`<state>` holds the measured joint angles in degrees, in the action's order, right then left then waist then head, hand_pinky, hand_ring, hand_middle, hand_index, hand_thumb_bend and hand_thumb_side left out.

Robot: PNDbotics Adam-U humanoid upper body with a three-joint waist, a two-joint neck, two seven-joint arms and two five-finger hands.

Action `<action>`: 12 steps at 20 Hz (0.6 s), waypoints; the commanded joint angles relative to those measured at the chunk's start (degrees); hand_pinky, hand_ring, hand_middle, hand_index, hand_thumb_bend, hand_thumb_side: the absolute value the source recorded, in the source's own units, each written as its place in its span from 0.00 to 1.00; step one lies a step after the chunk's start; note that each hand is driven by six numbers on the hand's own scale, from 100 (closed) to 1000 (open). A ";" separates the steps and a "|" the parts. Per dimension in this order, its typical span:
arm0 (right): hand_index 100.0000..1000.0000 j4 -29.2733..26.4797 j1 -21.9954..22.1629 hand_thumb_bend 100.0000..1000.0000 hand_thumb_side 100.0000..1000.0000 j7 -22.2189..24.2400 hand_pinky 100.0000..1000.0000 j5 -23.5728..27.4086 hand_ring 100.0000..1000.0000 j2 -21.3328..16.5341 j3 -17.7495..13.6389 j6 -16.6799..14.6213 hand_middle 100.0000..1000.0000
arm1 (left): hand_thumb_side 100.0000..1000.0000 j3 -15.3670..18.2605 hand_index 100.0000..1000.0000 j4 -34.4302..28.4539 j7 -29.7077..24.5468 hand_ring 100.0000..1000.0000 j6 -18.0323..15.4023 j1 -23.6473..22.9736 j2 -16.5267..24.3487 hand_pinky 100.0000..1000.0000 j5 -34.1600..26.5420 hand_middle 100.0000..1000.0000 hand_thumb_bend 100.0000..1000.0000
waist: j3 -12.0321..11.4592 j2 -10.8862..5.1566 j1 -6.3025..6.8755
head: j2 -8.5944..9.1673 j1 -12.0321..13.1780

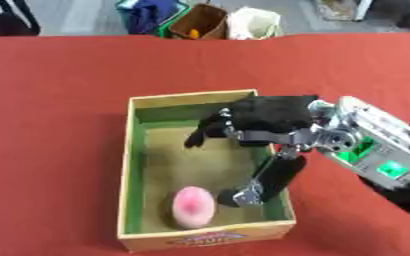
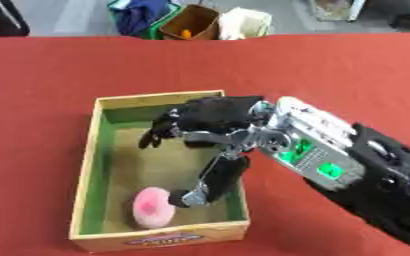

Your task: Pick up objects on the table and place them in the box.

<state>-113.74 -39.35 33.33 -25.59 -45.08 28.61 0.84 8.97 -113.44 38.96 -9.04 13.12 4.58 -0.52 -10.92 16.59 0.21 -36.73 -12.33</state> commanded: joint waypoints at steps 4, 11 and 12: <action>0.86 -0.86 -1.33 0.11 0.49 -9.50 0.58 5.97 0.75 -0.06 -10.44 -0.23 0.67 | 0.40 0.43 0.46 -1.15 0.43 0.28 -0.07 0.33 0.78 0.31 0.25 0.31 0.00 | 0.52 -1.18 0.21 | 0.10 0.81; 0.80 -0.86 3.36 0.00 0.42 -33.86 0.52 22.82 0.72 1.23 -20.46 1.61 0.61 | 0.40 0.81 0.46 -1.15 0.90 0.28 -0.16 0.40 0.62 0.31 0.56 0.31 0.00 | 1.04 -1.01 0.25 | -0.20 1.35; 0.80 -0.86 4.23 0.00 0.43 -37.24 0.51 25.08 0.71 1.51 -21.44 1.31 0.62 | 0.40 0.87 0.46 -1.15 0.97 0.28 -0.17 0.41 0.63 0.31 0.60 0.31 0.00 | 1.10 -0.99 0.28 | -0.22 1.48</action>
<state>-113.74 -34.62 0.28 -3.64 -43.00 9.29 2.07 9.36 -113.44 39.62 -9.16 13.11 4.57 -0.33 -9.84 16.59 0.41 -36.74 -11.11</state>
